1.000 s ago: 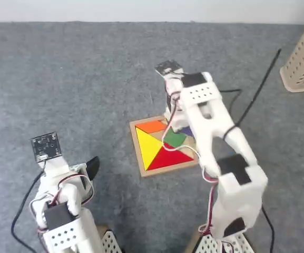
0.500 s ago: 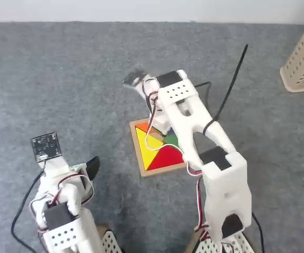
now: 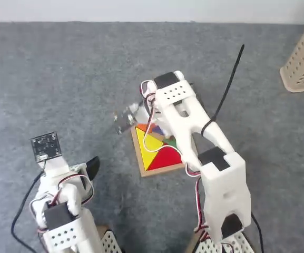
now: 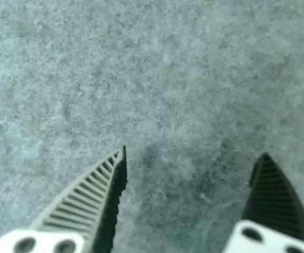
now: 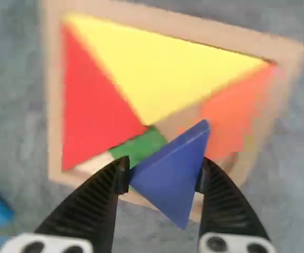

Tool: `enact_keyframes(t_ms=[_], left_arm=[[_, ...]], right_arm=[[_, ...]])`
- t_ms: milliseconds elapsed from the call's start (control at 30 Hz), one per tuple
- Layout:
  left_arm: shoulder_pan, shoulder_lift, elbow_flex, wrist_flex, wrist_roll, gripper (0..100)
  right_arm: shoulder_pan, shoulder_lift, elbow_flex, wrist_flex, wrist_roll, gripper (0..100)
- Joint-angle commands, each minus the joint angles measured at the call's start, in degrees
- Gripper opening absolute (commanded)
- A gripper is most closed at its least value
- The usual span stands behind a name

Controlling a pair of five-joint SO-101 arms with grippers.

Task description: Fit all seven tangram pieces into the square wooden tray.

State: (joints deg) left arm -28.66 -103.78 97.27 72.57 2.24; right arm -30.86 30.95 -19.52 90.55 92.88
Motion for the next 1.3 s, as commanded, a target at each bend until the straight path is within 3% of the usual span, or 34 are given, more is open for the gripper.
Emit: enact_keyframes(t_ms=[0, 133, 367, 533, 667, 800, 933, 1067, 1267], left_arm=[[0.09, -0.70, -0.75, -0.09, -0.09, 35], [0.09, -0.70, -0.75, -0.09, -0.09, 35], [0.09, -0.70, -0.75, -0.09, -0.09, 35], [0.09, -0.70, -0.75, -0.09, -0.09, 35], [0.09, -0.70, -0.75, -0.09, -0.09, 35], [0.09, -0.70, -0.75, -0.09, -0.09, 35], [0.09, -0.70, -0.75, -0.09, -0.09, 35], [0.09, -0.70, -0.75, -0.09, -0.09, 35], [0.09, -0.70, -0.75, -0.09, -0.09, 35]], right_arm=[[-0.13, -0.92, -3.78, 2.51, 13.27, 12.8], [0.04, -0.75, -3.78, 2.07, 13.54, 18.4], [1.36, -0.84, -3.78, 0.22, 7.21, 26.0], [1.89, -1.27, -3.78, 0.40, 5.45, 27.5], [2.42, -1.27, -7.21, 0.66, -9.41, 23.2], [4.18, -1.27, -16.35, 3.91, -30.15, 0.0], [4.26, -1.36, -24.00, 11.12, -43.60, 0.3], [6.02, -3.91, -26.73, 10.95, -58.20, 0.6], [9.10, -11.03, -21.45, 9.19, -67.69, 0.6]])
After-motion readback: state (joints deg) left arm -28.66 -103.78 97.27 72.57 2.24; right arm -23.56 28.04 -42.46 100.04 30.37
